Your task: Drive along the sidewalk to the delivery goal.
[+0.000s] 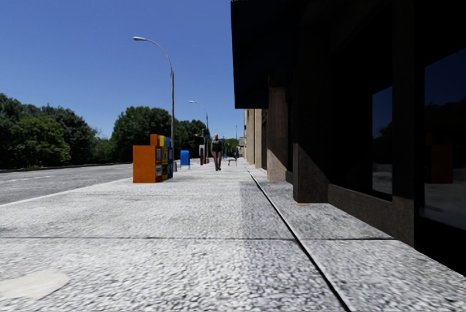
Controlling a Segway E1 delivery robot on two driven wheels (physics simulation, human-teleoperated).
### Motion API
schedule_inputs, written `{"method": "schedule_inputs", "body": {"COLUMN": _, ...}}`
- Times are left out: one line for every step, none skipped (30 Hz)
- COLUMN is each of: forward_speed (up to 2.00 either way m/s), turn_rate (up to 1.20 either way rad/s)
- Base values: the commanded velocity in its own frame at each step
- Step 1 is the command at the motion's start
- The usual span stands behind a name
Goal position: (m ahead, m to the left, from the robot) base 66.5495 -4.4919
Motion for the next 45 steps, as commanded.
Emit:
{"method": "schedule_inputs", "body": {"forward_speed": 2.00, "turn_rate": 0.00}}
{"method": "schedule_inputs", "body": {"forward_speed": 2.00, "turn_rate": 0.00}}
{"method": "schedule_inputs", "body": {"forward_speed": 2.00, "turn_rate": 0.00}}
{"method": "schedule_inputs", "body": {"forward_speed": 2.00, "turn_rate": 0.00}}
{"method": "schedule_inputs", "body": {"forward_speed": 2.00, "turn_rate": 0.00}}
{"method": "schedule_inputs", "body": {"forward_speed": 2.00, "turn_rate": 0.00}}
{"method": "schedule_inputs", "body": {"forward_speed": 2.00, "turn_rate": 0.00}}
{"method": "schedule_inputs", "body": {"forward_speed": 2.00, "turn_rate": 0.00}}
{"method": "schedule_inputs", "body": {"forward_speed": 2.00, "turn_rate": 0.00}}
{"method": "schedule_inputs", "body": {"forward_speed": 2.00, "turn_rate": 0.00}}
{"method": "schedule_inputs", "body": {"forward_speed": 2.00, "turn_rate": 0.00}}
{"method": "schedule_inputs", "body": {"forward_speed": 2.00, "turn_rate": 0.00}}
{"method": "schedule_inputs", "body": {"forward_speed": 2.00, "turn_rate": 0.00}}
{"method": "schedule_inputs", "body": {"forward_speed": 2.00, "turn_rate": 0.00}}
{"method": "schedule_inputs", "body": {"forward_speed": 2.00, "turn_rate": 0.00}}
{"method": "schedule_inputs", "body": {"forward_speed": 2.00, "turn_rate": 0.00}}
{"method": "schedule_inputs", "body": {"forward_speed": 2.00, "turn_rate": 0.00}}
{"method": "schedule_inputs", "body": {"forward_speed": 2.00, "turn_rate": 0.00}}
{"method": "schedule_inputs", "body": {"forward_speed": 2.00, "turn_rate": 0.00}}
{"method": "schedule_inputs", "body": {"forward_speed": 2.00, "turn_rate": 0.00}}
{"method": "schedule_inputs", "body": {"forward_speed": 2.00, "turn_rate": 0.00}}
{"method": "schedule_inputs", "body": {"forward_speed": 2.00, "turn_rate": 0.00}}
{"method": "schedule_inputs", "body": {"forward_speed": 2.00, "turn_rate": 0.00}}
{"method": "schedule_inputs", "body": {"forward_speed": 2.00, "turn_rate": 0.00}}
{"method": "schedule_inputs", "body": {"forward_speed": 2.00, "turn_rate": 0.00}}
{"method": "schedule_inputs", "body": {"forward_speed": 2.00, "turn_rate": 0.00}}
{"method": "schedule_inputs", "body": {"forward_speed": 2.00, "turn_rate": 0.00}}
{"method": "schedule_inputs", "body": {"forward_speed": 2.00, "turn_rate": 0.00}}
{"method": "schedule_inputs", "body": {"forward_speed": 2.00, "turn_rate": 0.00}}
{"method": "schedule_inputs", "body": {"forward_speed": 2.00, "turn_rate": 0.00}}
{"method": "schedule_inputs", "body": {"forward_speed": 2.00, "turn_rate": 0.00}}
{"method": "schedule_inputs", "body": {"forward_speed": 2.00, "turn_rate": 0.00}}
{"method": "schedule_inputs", "body": {"forward_speed": 2.00, "turn_rate": 0.00}}
{"method": "schedule_inputs", "body": {"forward_speed": 2.00, "turn_rate": 0.00}}
{"method": "schedule_inputs", "body": {"forward_speed": 2.00, "turn_rate": 0.00}}
{"method": "schedule_inputs", "body": {"forward_speed": 2.00, "turn_rate": 0.00}}
{"method": "schedule_inputs", "body": {"forward_speed": 2.00, "turn_rate": 0.00}}
{"method": "schedule_inputs", "body": {"forward_speed": 2.00, "turn_rate": 0.00}}
{"method": "schedule_inputs", "body": {"forward_speed": 2.00, "turn_rate": 0.00}}
{"method": "schedule_inputs", "body": {"forward_speed": 2.00, "turn_rate": 0.00}}
{"method": "schedule_inputs", "body": {"forward_speed": 2.00, "turn_rate": 0.00}}
{"method": "schedule_inputs", "body": {"forward_speed": 2.00, "turn_rate": 0.00}}
{"method": "schedule_inputs", "body": {"forward_speed": 2.00, "turn_rate": 0.00}}
{"method": "schedule_inputs", "body": {"forward_speed": 2.00, "turn_rate": -0.05}}
{"method": "schedule_inputs", "body": {"forward_speed": 2.00, "turn_rate": -0.17}}
